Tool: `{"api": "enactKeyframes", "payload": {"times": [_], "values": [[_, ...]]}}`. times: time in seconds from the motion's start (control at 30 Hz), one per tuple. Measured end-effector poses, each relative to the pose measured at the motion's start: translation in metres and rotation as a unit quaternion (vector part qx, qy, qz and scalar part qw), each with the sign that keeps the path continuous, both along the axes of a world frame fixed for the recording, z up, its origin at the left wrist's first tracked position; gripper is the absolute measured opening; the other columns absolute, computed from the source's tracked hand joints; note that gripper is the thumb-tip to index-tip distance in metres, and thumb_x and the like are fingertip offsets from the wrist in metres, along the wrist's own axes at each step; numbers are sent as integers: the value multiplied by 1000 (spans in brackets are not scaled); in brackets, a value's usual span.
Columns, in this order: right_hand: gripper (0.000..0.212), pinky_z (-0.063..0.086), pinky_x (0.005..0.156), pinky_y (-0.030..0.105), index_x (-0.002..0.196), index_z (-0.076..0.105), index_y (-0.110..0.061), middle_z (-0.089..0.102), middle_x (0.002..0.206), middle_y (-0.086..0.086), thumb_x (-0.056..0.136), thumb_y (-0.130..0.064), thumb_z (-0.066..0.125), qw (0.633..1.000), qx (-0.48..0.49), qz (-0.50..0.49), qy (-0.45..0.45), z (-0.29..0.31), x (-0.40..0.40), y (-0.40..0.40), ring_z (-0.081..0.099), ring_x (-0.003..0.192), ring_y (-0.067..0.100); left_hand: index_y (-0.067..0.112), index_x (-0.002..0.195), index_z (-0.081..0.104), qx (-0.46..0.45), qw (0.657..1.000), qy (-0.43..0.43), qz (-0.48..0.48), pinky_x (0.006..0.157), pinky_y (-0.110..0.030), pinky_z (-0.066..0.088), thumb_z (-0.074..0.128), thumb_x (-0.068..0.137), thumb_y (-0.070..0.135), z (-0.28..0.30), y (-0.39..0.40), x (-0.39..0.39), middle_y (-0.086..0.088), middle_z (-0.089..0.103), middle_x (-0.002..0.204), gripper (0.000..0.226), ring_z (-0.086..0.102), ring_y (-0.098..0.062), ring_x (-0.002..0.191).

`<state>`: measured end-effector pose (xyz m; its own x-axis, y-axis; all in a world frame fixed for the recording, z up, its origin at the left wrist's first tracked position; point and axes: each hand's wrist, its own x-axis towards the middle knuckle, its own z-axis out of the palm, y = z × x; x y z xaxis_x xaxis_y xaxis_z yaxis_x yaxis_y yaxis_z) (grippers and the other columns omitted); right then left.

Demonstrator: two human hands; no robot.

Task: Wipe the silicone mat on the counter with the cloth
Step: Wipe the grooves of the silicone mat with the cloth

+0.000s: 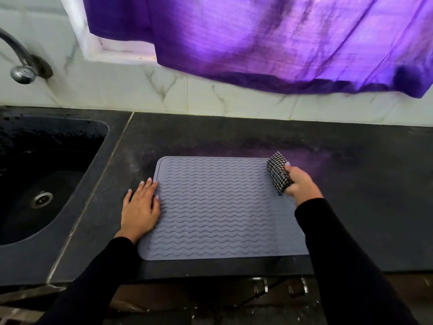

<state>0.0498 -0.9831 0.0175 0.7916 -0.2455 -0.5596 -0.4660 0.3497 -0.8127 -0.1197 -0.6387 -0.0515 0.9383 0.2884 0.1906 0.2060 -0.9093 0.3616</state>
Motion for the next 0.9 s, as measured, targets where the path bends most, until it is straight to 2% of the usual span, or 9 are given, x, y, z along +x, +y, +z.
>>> {"api": "enactKeyframes", "payload": {"times": [0.1,0.23,0.33,0.47,0.57,0.67,0.73,0.8,0.9], "values": [[34,49,80,34,119,62,-5,67,102,12,92,-23,54,965,-255,13,-61,10,16,14,62,100,28,12,127,55,-6,1000,-17,9,109,-50,23,19,79,42,8,7,9,-10,52,136,66,45,-26,128],[30,45,92,37,118,60,-5,61,119,19,93,-12,46,748,-607,227,-146,-10,9,35,54,114,36,10,135,46,18,1000,6,-9,111,-50,20,19,84,40,16,21,40,-13,40,145,65,34,-29,136],[37,39,102,38,127,47,-2,47,134,16,90,-4,43,624,-698,323,-140,-28,10,41,43,125,32,15,143,32,50,997,45,-36,113,-48,14,4,79,53,7,34,54,-10,26,152,80,21,-26,142],[40,37,102,38,133,42,-2,45,136,17,93,-4,33,576,-730,336,-147,-18,18,41,43,126,33,22,145,27,56,997,47,-27,114,-44,12,2,79,55,0,38,57,-4,24,154,78,20,-21,143],[38,41,97,39,129,52,-13,54,128,20,94,-10,39,645,-680,326,-120,-8,28,26,50,119,38,24,145,28,54,997,43,-28,113,-43,13,3,80,55,-2,39,56,-3,26,153,77,21,-20,142],[32,43,98,37,122,61,-12,60,125,15,93,-17,50,836,-519,164,-66,-3,39,5,55,116,33,25,144,29,49,998,36,-25,113,-43,13,3,80,55,-2,38,57,-2,27,153,76,21,-19,142],[31,47,96,37,121,61,-9,59,127,14,93,-15,48,904,-426,38,-25,-1,42,2,57,113,32,25,144,30,50,998,31,-22,113,-42,13,3,80,55,-1,38,58,-2,27,153,76,21,-18,142],[32,44,96,38,122,59,-9,58,126,19,95,-15,45,883,-467,23,-32,3,40,12,53,116,36,26,144,30,46,998,29,-22,113,-42,13,4,80,55,-2,39,58,-2,28,152,75,21,-18,142],[32,42,95,40,123,57,-8,57,123,26,94,-9,43,775,-607,151,-92,-3,27,33,51,115,41,26,144,31,44,999,23,-22,113,-42,13,5,81,54,-3,39,58,-2,29,152,74,22,-18,142]]}}
